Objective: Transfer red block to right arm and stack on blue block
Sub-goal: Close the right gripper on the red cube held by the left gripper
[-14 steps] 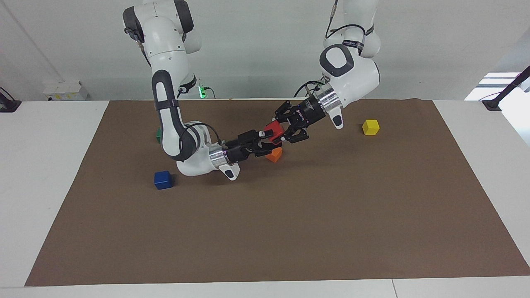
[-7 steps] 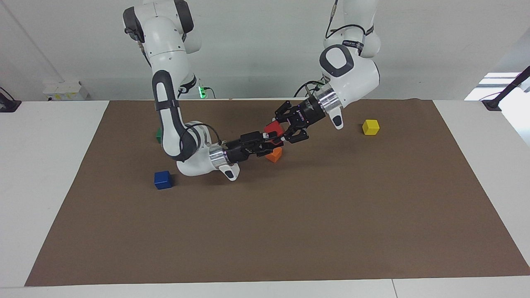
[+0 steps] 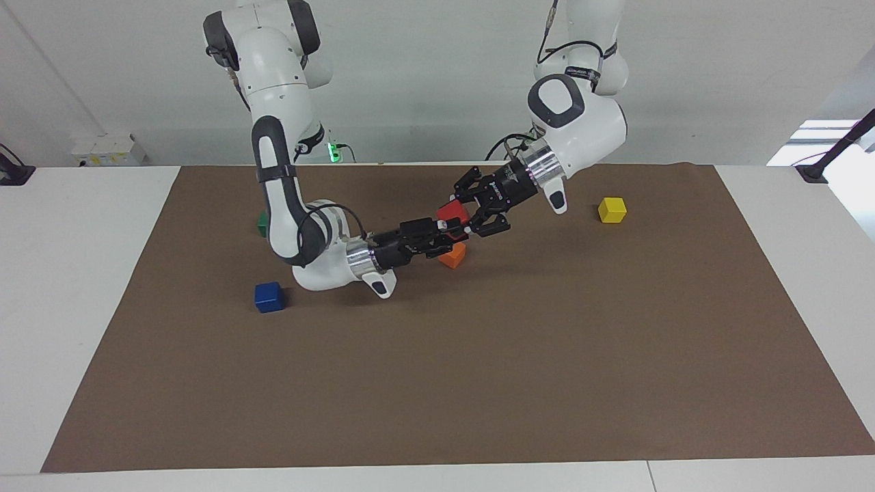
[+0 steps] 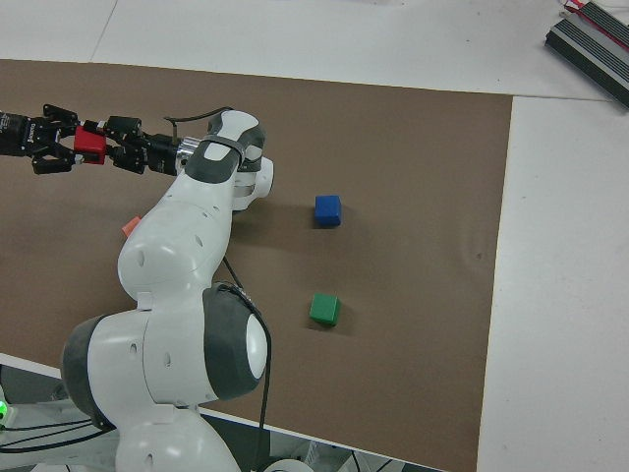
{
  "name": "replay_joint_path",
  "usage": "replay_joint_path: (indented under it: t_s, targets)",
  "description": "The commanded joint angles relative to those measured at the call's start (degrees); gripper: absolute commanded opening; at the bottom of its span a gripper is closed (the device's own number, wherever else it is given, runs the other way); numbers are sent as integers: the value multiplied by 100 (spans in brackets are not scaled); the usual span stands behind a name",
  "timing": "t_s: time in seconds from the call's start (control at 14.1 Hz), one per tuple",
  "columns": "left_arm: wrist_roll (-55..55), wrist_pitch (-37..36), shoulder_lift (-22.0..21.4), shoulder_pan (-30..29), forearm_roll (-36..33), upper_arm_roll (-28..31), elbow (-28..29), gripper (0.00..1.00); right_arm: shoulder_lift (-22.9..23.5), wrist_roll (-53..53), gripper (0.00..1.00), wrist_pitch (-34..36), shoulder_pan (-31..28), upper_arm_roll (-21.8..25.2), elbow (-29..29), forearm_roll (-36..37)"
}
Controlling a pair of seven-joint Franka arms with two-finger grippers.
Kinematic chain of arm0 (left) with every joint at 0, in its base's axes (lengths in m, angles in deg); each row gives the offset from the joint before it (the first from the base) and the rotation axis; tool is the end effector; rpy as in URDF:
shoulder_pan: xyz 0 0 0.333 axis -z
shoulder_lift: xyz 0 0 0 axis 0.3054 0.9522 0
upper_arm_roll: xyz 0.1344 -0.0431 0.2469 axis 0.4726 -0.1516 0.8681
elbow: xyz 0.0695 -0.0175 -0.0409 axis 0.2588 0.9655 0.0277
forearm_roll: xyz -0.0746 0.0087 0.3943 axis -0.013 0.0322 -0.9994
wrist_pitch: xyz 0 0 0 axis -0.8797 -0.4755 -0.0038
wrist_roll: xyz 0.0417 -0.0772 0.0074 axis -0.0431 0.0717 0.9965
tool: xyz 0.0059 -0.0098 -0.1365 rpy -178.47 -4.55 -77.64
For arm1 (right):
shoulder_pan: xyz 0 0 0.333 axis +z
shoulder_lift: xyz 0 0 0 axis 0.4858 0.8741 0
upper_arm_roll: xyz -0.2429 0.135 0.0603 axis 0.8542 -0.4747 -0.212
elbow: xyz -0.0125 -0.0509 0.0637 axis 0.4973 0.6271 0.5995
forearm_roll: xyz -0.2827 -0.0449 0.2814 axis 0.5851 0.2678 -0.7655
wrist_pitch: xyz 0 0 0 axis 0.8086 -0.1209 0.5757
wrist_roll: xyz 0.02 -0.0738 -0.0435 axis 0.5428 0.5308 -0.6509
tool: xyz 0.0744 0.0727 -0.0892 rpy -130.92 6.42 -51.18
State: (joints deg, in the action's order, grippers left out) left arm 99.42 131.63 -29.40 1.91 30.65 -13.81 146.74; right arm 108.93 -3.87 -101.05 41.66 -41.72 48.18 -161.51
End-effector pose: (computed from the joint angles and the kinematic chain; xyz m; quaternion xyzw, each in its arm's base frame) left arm 0.5120 -0.3275 0.4198 0.5141 0.6917 -0.3363 0.3797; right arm 0.5779 0.3044 0.2934 -0.5559 0.0528 0.1049 0.8229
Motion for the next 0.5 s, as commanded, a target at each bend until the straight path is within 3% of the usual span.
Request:
replay_joint_path:
  t_s: [0.0,0.14,0.21,0.28,0.43]
  targets:
    - [39,56,-142,35,78,23,140,0,-23,231,0,-255,15,-16,-46,-22]
    - [48,30,-133,-26,78,32,122,0,-32,258,0,-290,6,-16,-46,-22]
    - [65,12,-133,-79,78,23,113,27,-40,267,0,-290,6,-16,-38,-22]
    - [65,-14,-133,-97,78,32,96,99,-40,276,0,-299,6,-16,-29,-22]
    - [57,-32,-133,-97,78,32,122,100,-40,276,0,-290,6,-16,-29,-22]
